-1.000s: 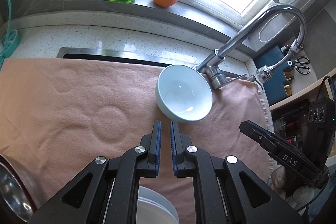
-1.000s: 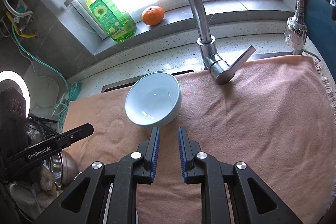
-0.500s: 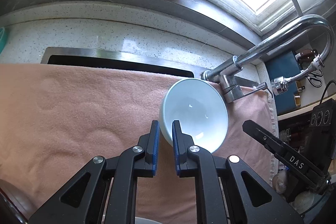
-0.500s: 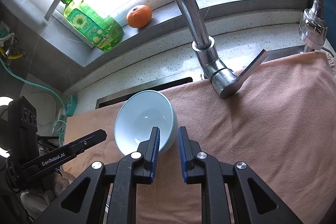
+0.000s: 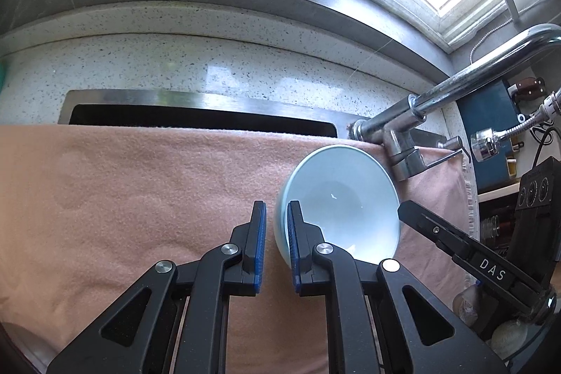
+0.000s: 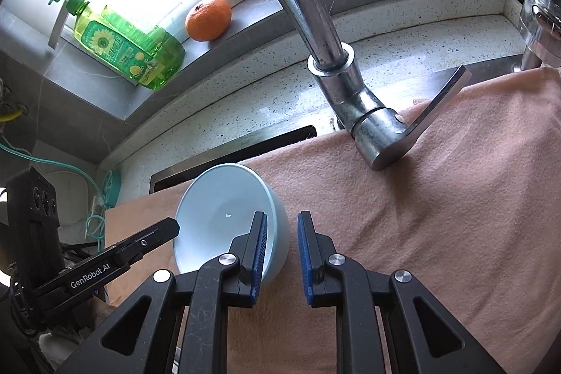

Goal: Organize plates and bowls
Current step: 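Close both tools on the pale blue bowl rim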

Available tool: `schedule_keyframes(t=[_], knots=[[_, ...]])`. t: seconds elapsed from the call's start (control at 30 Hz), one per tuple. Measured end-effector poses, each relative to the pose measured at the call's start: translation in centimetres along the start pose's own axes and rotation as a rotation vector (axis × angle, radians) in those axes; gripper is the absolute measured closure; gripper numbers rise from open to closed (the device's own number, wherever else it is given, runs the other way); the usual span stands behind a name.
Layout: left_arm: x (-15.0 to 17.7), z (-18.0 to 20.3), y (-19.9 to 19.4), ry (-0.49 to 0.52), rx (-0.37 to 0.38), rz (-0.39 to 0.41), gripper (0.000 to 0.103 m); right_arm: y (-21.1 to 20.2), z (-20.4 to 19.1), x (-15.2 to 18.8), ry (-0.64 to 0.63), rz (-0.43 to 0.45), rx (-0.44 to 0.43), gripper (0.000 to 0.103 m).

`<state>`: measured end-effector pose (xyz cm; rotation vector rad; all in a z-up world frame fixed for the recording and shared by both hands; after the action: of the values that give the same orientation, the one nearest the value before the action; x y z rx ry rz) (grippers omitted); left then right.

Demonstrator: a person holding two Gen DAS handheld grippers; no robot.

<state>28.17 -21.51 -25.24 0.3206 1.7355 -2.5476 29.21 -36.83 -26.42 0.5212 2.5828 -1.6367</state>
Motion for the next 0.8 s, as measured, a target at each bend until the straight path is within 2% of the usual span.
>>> schedule_keyframes(t=[0.33, 0.5, 0.8], knots=[[0.1, 0.1, 0.4, 0.015, -0.011, 0.003, 0.094, 1.4, -0.2, 0.3, -0.009, -0.032, 0.016, 0.088], [0.2, 0.2, 0.5, 0.019, -0.004, 0.001, 0.096, 1.7, -0.4, 0.5, -0.023, -0.037, 0.021, 0.096], [0.7, 0.2, 0.1, 0.011, 0.004, 0.009, 0.096, 1.2, -0.9, 0.7, -0.045, -0.032, 0.04, 0.096]])
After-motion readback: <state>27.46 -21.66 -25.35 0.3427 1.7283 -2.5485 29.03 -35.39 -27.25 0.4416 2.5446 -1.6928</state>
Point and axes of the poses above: each gripper's, at about its wrist camera, not at the fingertips, and y roughly the way its jaws point, z to its right, x to its underside, the point moved 9 cm from there along y, roughly the way its jaws point, and after that the axes turned 7 degrees about -z, right-handed, at the moved point
